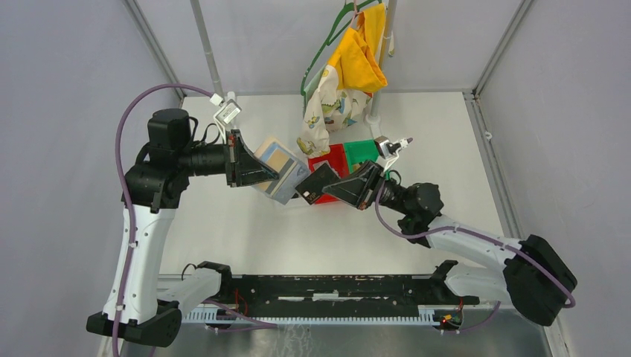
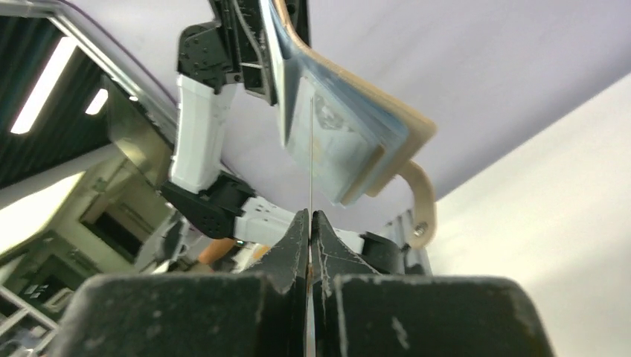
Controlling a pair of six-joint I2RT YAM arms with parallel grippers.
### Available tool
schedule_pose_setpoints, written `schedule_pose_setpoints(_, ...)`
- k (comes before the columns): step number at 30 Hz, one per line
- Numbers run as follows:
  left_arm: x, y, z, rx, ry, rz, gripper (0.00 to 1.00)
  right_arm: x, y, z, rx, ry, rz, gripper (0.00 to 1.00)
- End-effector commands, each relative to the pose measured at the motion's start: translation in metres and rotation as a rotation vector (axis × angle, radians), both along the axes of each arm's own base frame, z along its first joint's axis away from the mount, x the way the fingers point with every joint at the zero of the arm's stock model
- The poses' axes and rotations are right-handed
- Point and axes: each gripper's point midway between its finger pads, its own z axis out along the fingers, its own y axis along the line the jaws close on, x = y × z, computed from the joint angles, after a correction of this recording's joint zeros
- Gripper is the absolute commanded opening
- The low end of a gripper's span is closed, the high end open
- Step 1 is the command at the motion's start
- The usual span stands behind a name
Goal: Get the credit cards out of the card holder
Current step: Remove the credit card from the card holder, then place the credit card in the storage box.
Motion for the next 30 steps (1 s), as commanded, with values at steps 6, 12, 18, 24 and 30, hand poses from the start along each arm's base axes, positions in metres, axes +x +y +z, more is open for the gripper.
schedule_pose_setpoints(6,0.001,0.004,0.015,0.020,-0.119,0.026,0.12,0.057,-0.021,-0.067,-0.514,-0.102,-0.231,0.00)
schedule_pose_setpoints(12,-0.001,0.005,0.021,0.018,-0.153,0.020,0.12,0.089,0.004,-0.099,-0.693,-0.086,-0.183,0.00)
schedule_pose_setpoints(18,0.003,0.009,0.026,0.037,-0.223,0.066,0.12,0.119,0.045,-0.139,-0.857,-0.089,-0.108,0.00)
schedule_pose_setpoints(24,0.000,0.010,0.030,0.038,-0.249,0.074,0.12,0.140,0.084,-0.186,-1.006,-0.082,-0.033,0.00)
schedule_pose_setpoints(30,-0.004,0.009,0.033,0.027,-0.255,0.048,0.12,0.158,0.096,-0.221,-1.124,-0.083,-0.042,0.00)
